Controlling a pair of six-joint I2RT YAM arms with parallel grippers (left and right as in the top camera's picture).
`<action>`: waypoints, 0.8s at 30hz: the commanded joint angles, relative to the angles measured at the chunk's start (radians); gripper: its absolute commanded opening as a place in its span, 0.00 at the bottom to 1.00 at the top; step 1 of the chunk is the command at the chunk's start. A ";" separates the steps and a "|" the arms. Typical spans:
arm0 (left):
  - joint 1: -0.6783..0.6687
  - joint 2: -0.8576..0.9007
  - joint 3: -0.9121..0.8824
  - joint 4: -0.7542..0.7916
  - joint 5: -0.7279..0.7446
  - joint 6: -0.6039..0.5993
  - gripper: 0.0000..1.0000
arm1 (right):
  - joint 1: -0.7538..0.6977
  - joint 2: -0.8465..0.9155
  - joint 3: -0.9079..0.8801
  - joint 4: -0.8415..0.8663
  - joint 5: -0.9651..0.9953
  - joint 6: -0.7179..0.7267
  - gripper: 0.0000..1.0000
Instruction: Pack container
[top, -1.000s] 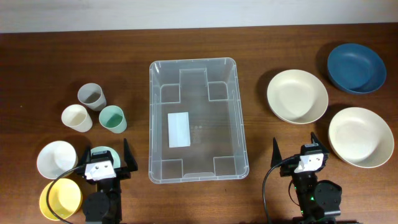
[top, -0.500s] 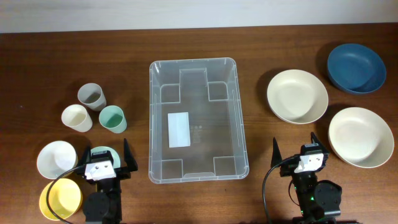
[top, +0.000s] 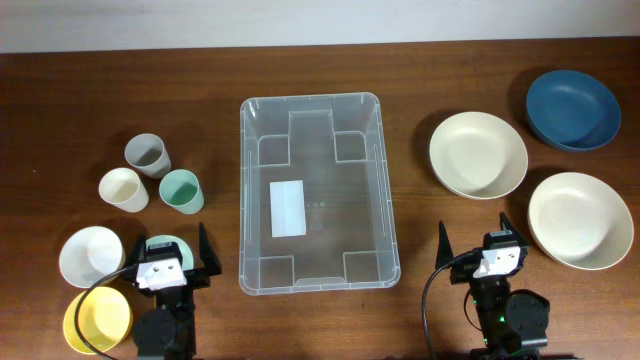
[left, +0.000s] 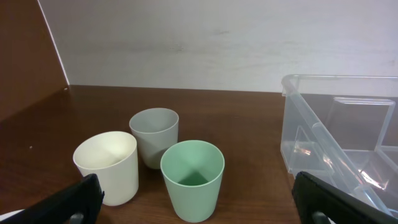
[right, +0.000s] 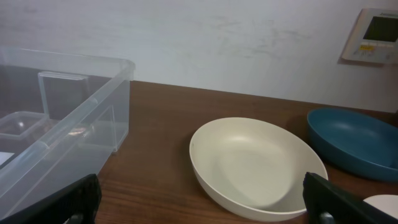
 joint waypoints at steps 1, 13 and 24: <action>0.004 -0.009 -0.008 0.003 -0.005 -0.007 0.99 | -0.006 -0.010 -0.005 -0.006 0.013 -0.010 0.99; 0.004 -0.009 -0.008 0.003 -0.005 -0.007 0.99 | -0.006 -0.010 -0.005 -0.006 0.013 -0.010 0.99; 0.004 -0.009 -0.008 0.003 -0.005 -0.007 0.99 | -0.006 -0.010 -0.005 0.060 0.035 -0.010 0.99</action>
